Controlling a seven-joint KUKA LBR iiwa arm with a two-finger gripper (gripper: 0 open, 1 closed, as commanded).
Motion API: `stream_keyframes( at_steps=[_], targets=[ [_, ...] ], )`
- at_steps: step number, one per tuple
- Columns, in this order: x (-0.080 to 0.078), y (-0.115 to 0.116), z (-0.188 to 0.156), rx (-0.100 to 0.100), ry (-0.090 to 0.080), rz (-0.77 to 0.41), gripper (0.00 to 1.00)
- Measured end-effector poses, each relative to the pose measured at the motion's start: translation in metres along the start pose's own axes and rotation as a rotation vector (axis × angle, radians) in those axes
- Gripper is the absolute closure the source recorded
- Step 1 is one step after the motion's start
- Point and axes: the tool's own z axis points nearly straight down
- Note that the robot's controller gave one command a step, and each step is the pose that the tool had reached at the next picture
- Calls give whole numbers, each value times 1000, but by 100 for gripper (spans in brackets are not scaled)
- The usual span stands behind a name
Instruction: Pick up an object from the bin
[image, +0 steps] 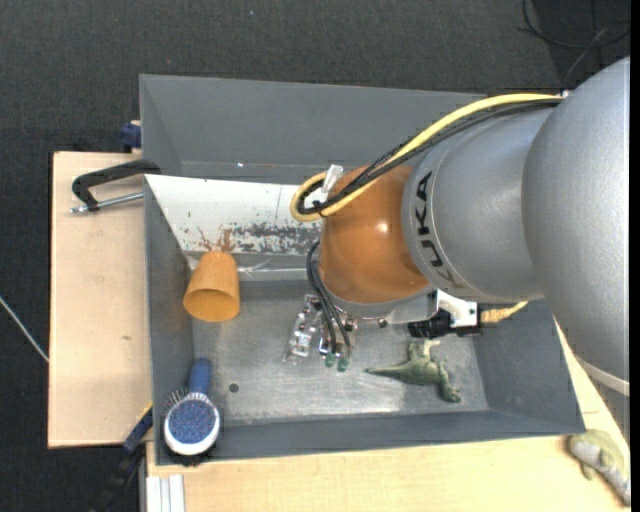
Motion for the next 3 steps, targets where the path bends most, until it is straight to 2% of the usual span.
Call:
stream_keyframes(
  at_steps=[1, 2, 3],
  targets=[
    [0, -1, 2, 2, 2, 2, 0],
    [-36, 65, 58, -4, -4, 28, 0],
    [-56, 108, 38, -5, -6, 204, 0]
  ],
)
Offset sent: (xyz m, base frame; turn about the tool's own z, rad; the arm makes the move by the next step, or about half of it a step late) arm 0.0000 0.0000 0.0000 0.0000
